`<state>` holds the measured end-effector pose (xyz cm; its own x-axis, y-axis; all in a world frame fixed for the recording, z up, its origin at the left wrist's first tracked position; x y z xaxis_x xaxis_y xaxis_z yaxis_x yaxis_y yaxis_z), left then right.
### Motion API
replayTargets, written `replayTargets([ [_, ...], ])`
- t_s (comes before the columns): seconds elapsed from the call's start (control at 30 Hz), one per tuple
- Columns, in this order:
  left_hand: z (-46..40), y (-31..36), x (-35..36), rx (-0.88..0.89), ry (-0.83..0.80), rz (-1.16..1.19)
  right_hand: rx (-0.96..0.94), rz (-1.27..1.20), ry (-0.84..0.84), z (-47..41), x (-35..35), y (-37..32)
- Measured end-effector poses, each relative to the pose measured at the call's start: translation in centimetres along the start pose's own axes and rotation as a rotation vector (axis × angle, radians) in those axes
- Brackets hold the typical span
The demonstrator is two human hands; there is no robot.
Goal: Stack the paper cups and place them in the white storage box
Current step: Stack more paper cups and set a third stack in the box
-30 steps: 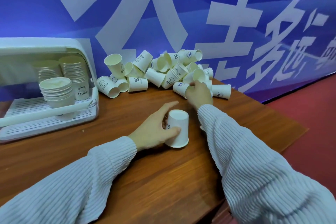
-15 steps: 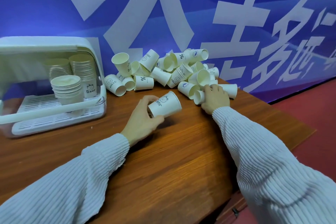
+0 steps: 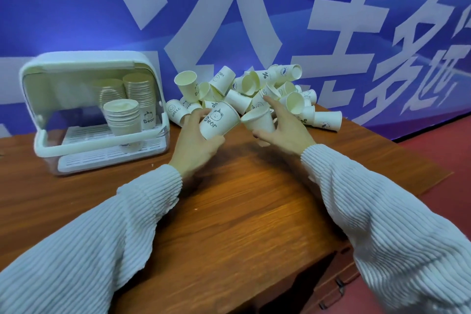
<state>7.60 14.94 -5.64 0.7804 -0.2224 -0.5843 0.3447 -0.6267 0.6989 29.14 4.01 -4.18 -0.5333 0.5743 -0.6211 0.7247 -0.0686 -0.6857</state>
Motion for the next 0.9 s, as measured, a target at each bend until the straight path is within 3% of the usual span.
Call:
replayTargets([
  [0.23,1.5,-4.4,-10.3,-0.167,0.324,0.153,-0.108,-0.459,0.034,-3.0,6.3,-9.1],
  [0.43,3.8,-7.9,-18.0,-0.167,0.508,0.12,-0.172,-0.601,0.035,-5.2,13.4,-17.0],
  [0.6,4.3,-10.9,-21.7,-0.203,0.539,0.064,-0.2,-0.551,0.004,-7.0,18.0,-20.8],
  [0.9,2.2,-12.4,-23.3,-0.182,0.499,0.051,-0.117,-0.195,-0.275,-8.7,23.3,-21.3],
])
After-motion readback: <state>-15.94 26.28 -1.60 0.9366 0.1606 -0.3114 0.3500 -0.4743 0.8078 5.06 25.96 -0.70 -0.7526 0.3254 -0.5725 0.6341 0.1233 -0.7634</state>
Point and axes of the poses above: each hand's wrist, its own z-axis away from the middle knuckle, its own x-axis out of the palm, y = z × x, the point moved 10 cm from there along -z, towards the middle knuckle, and after that the axes turned 15 degrees about -z, right-handed, at the moved point
